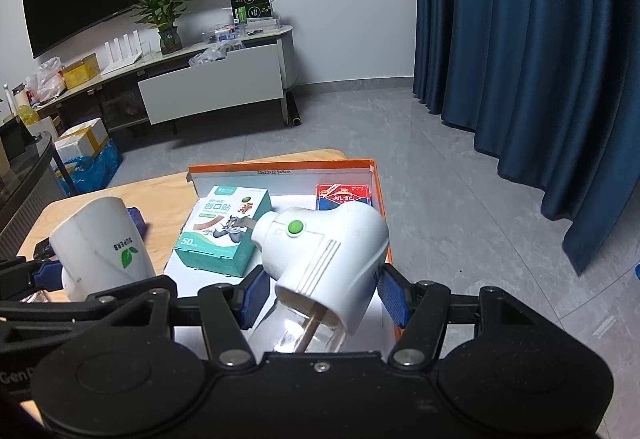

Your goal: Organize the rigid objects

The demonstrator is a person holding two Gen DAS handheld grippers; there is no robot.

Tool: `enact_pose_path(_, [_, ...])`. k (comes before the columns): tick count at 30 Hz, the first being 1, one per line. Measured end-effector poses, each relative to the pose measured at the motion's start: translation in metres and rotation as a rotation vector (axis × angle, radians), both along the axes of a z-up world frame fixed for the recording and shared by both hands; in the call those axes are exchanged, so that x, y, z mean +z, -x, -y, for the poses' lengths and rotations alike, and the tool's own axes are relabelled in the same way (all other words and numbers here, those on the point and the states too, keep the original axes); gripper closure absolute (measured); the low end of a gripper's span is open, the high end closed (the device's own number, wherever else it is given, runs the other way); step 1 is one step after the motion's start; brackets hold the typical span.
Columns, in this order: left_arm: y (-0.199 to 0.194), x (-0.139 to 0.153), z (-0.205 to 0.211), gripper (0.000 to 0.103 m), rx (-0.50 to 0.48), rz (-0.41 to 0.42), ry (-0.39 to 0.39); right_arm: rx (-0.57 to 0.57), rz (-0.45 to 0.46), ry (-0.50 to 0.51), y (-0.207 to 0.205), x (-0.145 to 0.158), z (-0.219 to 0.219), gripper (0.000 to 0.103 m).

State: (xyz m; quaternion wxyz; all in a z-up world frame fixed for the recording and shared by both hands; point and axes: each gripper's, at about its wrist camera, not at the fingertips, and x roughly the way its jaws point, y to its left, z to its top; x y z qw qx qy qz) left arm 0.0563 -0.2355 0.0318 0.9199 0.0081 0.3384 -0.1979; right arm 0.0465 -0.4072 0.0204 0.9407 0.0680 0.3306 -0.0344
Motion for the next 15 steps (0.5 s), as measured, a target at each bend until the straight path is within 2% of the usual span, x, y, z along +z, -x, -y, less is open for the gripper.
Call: enact_pose_path(15, [-0.004, -0.005, 0.002, 0.031, 0.005, -0.021, -0.001, 0.005, -0.029, 0.008, -0.014, -0.010, -0.001, 0.031])
